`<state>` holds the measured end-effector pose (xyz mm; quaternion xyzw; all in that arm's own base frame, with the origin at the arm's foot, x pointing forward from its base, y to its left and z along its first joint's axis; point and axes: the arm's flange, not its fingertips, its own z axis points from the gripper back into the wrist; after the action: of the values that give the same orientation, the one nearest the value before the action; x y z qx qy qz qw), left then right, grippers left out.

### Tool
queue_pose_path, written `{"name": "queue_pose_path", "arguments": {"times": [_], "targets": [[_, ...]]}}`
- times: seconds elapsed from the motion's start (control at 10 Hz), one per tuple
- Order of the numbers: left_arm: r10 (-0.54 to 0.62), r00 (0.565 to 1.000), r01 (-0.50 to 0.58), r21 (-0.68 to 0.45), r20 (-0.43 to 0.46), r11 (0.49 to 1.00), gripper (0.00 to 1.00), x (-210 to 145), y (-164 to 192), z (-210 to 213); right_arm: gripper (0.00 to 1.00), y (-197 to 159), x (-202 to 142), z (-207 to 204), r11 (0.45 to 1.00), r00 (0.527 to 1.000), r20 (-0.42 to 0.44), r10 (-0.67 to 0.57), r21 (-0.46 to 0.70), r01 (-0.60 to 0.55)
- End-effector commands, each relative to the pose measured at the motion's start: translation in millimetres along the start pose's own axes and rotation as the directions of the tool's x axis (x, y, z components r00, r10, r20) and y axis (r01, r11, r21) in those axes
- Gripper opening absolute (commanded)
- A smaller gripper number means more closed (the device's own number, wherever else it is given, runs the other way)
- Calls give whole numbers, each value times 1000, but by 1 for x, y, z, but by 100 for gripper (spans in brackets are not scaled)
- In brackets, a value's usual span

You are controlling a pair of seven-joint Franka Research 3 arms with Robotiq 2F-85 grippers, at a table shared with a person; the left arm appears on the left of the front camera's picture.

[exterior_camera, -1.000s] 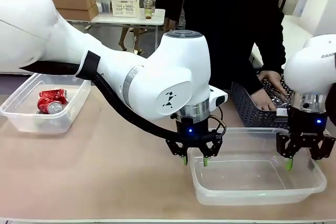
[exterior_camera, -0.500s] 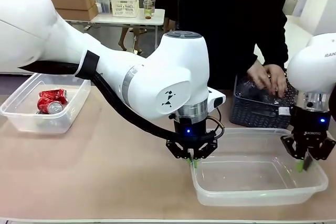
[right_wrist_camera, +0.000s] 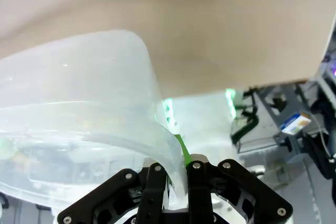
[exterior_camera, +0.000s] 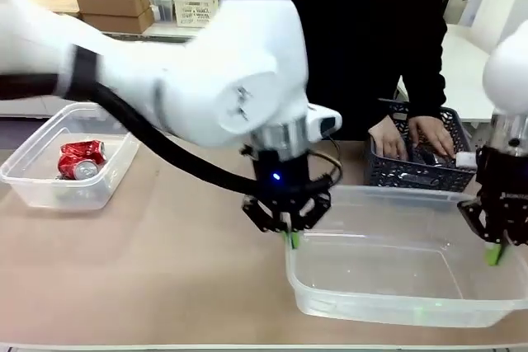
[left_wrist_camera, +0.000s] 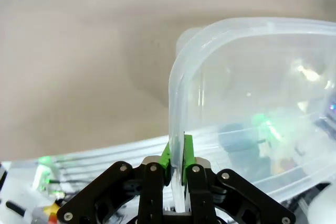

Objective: Sort the waste into each basket.
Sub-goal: Pick up the Organizing box on the right side of the table and lift it.

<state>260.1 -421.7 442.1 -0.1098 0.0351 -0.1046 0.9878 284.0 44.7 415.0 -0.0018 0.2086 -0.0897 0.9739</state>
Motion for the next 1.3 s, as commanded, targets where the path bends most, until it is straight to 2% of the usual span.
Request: {"name": "queue_pose_path", "arguments": {"times": [0.0, 0.1, 0.3, 0.5, 0.6, 0.7, 0.8, 1.2], "targets": [[45, 999, -45, -14, 5, 999, 0, -35, 52, 55, 0, 36, -24, 38, 998, 998, -23, -55, -1, 55], [105, 994, -103, -38, 34, 994, 0, -44, 75, 78, 0, 60, -22, 55, 999, 999, -20, -32, -19, 32], [184, 980, -183, -17, 76, 983, 0, -52, 116, 108, 0, 111, -18, 85, 999, 997, -61, 39, -2, -39], [231, 970, -225, -77, 71, 971, 0, -34, 162, 133, 0, 157, -5, 98, 999, 995, -93, 34, 10, -33], [238, 968, -233, -80, 73, 969, 0, -19, 176, 133, 0, 168, 1, 96, 999, 998, -65, 5, 46, -2], [250, 968, -245, -129, 28, 961, 0, 0, 177, 121, 0, 151, -20, 92, 996, 995, -53, 89, 33, -88], [235, 969, -231, -64, 70, 971, 0, -35, 160, 130, 0, 151, -20, 92, 996, 995, -53, 89, 33, -88], [235, 969, -231, -64, 70, 971, 0, -35, 160, 130, 0, 151, -20, 92, 996, 995, -53, 89, 33, -88]]}}
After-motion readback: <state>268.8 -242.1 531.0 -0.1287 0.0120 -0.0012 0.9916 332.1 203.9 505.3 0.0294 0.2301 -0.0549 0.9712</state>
